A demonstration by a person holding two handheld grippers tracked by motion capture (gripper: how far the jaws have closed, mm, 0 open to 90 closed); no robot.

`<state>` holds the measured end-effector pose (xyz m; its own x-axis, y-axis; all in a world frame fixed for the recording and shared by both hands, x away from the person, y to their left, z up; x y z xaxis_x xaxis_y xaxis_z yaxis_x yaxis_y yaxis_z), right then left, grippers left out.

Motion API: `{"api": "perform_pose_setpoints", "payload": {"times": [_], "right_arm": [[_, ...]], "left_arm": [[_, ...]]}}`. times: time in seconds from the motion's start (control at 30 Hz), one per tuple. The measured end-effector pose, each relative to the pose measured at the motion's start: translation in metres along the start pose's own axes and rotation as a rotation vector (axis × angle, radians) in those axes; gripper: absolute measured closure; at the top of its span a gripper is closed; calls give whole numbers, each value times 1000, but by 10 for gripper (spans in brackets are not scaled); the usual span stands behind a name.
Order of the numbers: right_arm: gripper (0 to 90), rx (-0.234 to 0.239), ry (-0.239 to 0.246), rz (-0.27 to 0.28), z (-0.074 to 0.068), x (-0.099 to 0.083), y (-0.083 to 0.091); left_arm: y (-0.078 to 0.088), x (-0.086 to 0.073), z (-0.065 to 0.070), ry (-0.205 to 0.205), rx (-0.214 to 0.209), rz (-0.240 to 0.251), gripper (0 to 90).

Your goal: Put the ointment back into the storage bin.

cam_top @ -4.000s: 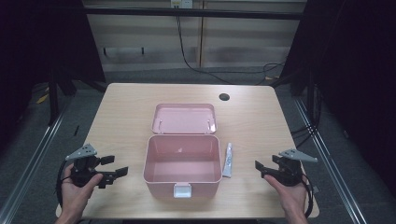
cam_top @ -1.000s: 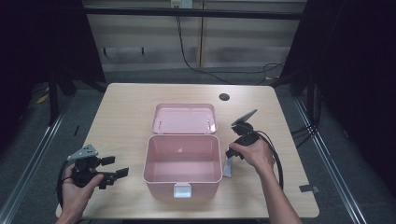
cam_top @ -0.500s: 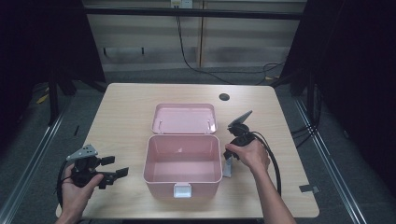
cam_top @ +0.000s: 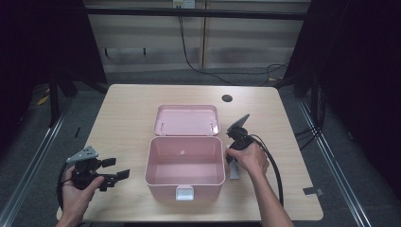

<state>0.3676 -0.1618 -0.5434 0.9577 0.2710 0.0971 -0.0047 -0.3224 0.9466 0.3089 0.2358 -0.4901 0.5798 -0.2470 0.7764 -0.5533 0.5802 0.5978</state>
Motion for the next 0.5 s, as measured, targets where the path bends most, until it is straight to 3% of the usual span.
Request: {"api": "perform_pose_setpoints", "payload": {"times": [0.5], "right_arm": [[714, -74, 63, -23, -1, -1, -4]], "left_arm": [[0, 0, 0, -1, 0, 1, 169]]}}
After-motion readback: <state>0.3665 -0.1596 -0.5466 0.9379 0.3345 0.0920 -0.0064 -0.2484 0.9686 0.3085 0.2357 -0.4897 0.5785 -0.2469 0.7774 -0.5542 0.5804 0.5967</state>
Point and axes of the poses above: each handheld gripper's, and its own axes: y roughly backward along the jaws, x roughly out of its top, z roughly to its right, the point moved 8 cm from there along -y, roughly forward along the jaws, and after that the axes turned 8 degrees about x, right-handed, at the moved point
